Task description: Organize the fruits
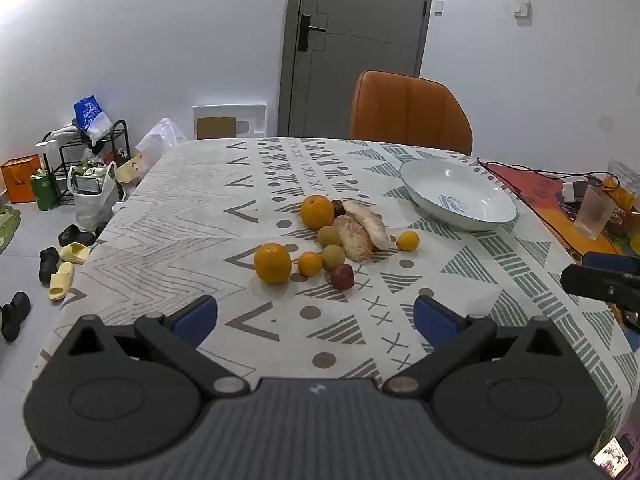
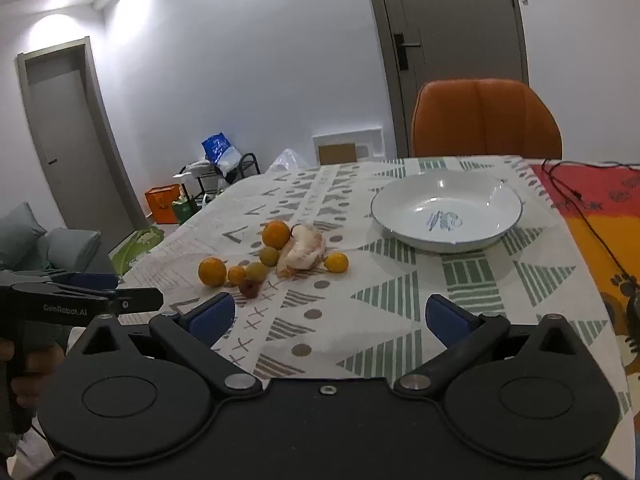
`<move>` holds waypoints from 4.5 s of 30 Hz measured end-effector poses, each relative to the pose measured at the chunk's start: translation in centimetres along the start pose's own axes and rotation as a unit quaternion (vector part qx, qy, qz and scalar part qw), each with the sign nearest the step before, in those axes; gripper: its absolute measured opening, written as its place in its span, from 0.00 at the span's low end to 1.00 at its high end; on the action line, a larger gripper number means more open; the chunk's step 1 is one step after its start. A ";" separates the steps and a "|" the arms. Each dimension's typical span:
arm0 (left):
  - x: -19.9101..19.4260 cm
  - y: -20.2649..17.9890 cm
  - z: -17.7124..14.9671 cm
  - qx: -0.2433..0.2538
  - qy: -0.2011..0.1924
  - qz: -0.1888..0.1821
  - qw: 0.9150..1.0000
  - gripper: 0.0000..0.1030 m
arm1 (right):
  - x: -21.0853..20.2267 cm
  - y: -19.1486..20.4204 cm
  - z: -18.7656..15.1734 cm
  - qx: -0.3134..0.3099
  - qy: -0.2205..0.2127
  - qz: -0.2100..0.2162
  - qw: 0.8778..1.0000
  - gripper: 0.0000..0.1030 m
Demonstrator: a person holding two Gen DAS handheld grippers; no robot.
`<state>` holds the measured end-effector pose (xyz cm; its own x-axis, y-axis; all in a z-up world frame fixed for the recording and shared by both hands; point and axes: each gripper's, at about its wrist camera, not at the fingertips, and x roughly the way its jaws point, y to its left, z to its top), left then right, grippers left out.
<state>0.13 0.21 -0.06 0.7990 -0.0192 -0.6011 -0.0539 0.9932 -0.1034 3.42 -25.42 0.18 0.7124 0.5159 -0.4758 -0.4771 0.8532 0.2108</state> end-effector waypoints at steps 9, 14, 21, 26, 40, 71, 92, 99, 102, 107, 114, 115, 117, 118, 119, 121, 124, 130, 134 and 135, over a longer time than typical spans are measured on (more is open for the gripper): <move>-0.1 -0.2 0.0 0.000 -0.010 0.011 1.000 1.00 | 0.2 0.0 0.2 -0.003 0.008 -0.012 1.000 1.00; -0.1 -0.3 0.0 0.001 -0.009 0.011 1.000 1.00 | 0.1 -0.1 -0.2 -0.001 0.001 -0.009 1.000 1.00; -0.1 -0.2 -0.1 0.003 -0.014 0.010 1.000 1.00 | 0.1 0.1 0.2 -0.002 -0.005 -0.008 1.000 1.00; -0.1 -0.2 -0.1 0.003 -0.014 0.010 1.000 1.00 | 0.0 0.2 0.1 -0.004 -0.009 -0.011 1.000 1.00; -0.6 -0.2 0.1 0.003 -0.017 0.012 1.000 1.00 | 0.1 0.3 0.1 -0.002 -0.008 -0.020 1.000 1.00; -0.8 -0.4 0.2 0.005 -0.017 0.011 1.000 1.00 | 0.3 0.5 -0.1 -0.007 0.002 -0.016 1.000 1.00; -0.4 -0.3 0.4 -0.001 -0.026 0.002 1.000 1.00 | 0.2 0.6 0.3 -0.018 -0.008 -0.016 1.000 1.00; 0.8 0.0 0.7 -0.009 -0.033 -0.001 0.999 1.00 | 0.8 0.6 0.4 -0.024 -0.015 -0.008 1.000 1.00; 1.5 0.2 0.8 -0.015 -0.034 -0.003 0.999 1.00 | 1.5 0.3 0.5 -0.021 -0.013 -0.007 1.000 1.00; 2.6 0.5 0.8 -0.020 -0.033 -0.011 0.999 0.98 | 2.6 0.2 0.4 -0.020 -0.009 0.002 1.000 0.99; 3.8 0.8 0.9 -0.026 -0.032 -0.011 0.999 0.90 | 4.3 0.0 0.4 -0.020 0.002 0.011 1.000 0.86; 4.0 0.9 0.9 -0.026 -0.031 -0.009 0.999 0.88 | 4.5 0.1 0.4 -0.019 0.002 0.013 1.000 0.85; 4.5 1.0 0.9 -0.026 -0.029 -0.006 0.999 0.86 | 4.8 0.1 0.4 -0.018 0.003 0.019 1.000 0.84; 4.8 1.1 0.9 -0.028 -0.028 -0.005 0.999 0.84 | 5.0 0.1 0.4 -0.017 0.004 0.021 1.000 0.83; 5.0 1.3 0.9 -0.029 -0.026 -0.003 0.999 0.82 | 5.3 0.0 0.3 -0.016 0.006 0.023 1.000 0.83; 5.5 1.6 1.0 -0.035 -0.023 0.000 0.999 0.77 | 5.8 0.0 0.4 -0.013 0.012 0.026 0.999 0.78; 6.3 2.1 1.0 -0.041 -0.015 0.004 0.999 0.69 | 6.8 0.1 0.4 -0.010 0.020 0.031 0.999 0.76; 7.6 3.1 1.0 -0.047 -0.009 0.011 0.999 0.65 | 8.6 0.8 0.4 -0.011 0.033 0.038 0.999 0.68; 8.5 3.9 1.1 -0.053 -0.006 0.015 0.998 0.64 | 9.9 1.1 0.4 -0.005 0.046 0.048 0.998 0.63; 8.7 4.0 1.1 -0.054 -0.005 0.016 0.998 0.64 | 10.2 1.3 0.4 -0.004 0.049 0.051 0.998 0.60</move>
<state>7.54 4.16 -4.84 0.8019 0.0136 -0.5974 -0.1434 0.9749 -0.1703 10.30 -19.07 -4.02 0.6068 0.5893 -0.5333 -0.5489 0.7960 0.2550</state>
